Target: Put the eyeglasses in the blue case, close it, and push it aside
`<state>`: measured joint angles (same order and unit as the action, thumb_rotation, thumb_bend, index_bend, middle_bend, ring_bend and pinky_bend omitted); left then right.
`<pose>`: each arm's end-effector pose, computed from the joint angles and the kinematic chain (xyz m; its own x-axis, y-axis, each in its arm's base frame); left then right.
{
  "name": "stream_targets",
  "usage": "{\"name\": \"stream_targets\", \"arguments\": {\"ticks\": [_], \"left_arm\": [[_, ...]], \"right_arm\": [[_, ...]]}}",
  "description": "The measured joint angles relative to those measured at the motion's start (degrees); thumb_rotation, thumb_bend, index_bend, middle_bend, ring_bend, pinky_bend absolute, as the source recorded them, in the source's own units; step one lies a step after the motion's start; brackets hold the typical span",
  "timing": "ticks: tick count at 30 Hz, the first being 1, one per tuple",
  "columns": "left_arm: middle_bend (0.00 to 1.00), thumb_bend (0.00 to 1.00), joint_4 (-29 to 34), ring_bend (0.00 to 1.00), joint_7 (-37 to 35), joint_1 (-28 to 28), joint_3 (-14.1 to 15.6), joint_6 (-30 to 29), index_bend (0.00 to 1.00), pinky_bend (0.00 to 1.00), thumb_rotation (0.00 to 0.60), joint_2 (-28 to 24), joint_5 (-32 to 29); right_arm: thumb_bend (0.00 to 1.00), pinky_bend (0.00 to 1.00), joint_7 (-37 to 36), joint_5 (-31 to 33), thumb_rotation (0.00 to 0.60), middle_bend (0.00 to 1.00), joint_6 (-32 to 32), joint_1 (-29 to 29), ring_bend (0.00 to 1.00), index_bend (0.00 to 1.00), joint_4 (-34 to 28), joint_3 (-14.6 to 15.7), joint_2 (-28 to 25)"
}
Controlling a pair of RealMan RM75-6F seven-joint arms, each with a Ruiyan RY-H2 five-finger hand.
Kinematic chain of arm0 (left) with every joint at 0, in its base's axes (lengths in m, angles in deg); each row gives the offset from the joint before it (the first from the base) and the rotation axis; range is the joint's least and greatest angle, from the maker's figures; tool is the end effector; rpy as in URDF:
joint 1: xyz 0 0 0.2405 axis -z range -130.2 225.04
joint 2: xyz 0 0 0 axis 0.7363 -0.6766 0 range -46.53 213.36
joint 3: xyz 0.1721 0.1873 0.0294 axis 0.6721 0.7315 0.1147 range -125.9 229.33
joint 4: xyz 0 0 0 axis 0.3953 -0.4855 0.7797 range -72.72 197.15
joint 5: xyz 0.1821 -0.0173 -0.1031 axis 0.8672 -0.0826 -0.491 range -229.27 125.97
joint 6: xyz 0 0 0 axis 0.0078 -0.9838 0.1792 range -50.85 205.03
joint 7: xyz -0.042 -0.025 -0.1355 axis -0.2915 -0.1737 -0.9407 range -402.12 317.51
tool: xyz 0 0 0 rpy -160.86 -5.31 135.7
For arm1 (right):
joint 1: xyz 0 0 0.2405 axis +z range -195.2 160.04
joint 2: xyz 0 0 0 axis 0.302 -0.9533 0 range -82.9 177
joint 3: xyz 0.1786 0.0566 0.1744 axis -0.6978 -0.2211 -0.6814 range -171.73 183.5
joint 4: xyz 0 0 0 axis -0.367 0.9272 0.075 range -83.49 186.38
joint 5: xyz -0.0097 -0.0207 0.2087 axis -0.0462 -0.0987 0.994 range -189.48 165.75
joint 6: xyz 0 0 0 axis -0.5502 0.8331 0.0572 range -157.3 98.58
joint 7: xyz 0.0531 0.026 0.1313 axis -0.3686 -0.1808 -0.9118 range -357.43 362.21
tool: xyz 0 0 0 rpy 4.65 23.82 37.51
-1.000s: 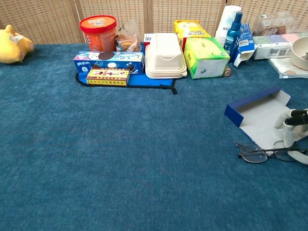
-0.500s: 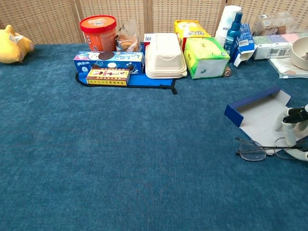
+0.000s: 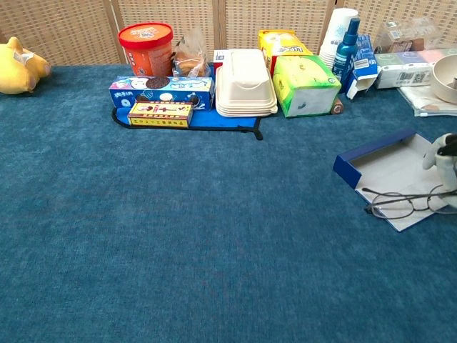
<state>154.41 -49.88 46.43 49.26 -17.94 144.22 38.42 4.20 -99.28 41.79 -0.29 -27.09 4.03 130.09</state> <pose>-0.3124 0.1464 0.1949 0.3307 -0.1230 0.9357 0.9427 -0.0037 -0.3336 -0.2822 -0.2388 0.0346 0.3893 -0.1866 0.9020 -0.9086 -0.2386 0.3428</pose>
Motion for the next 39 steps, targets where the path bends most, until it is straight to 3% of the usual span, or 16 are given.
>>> {"name": "stream_targets", "arguments": {"ticks": [22, 39], "left_arm": [[0.32, 0.34, 0.5, 0.3, 0.89, 0.0, -0.14, -0.29, 0.34, 0.23, 0.6, -0.12, 0.22], [0.32, 0.34, 0.47, 0.3, 0.8, -0.5, -0.15, -0.74, 0.34, 0.24, 0.6, -0.17, -0.2]], "right_arm": [[0.34, 0.4, -4.51, 0.3, 0.6, 0.38, -6.42, 5.96, 0.38, 0.66, 4.67, -1.95, -3.75], [0.34, 0.4, -5.76, 0.33, 0.6, 0.38, -10.83, 11.48, 0.38, 0.66, 8.35, -3.21, -3.28]]}}
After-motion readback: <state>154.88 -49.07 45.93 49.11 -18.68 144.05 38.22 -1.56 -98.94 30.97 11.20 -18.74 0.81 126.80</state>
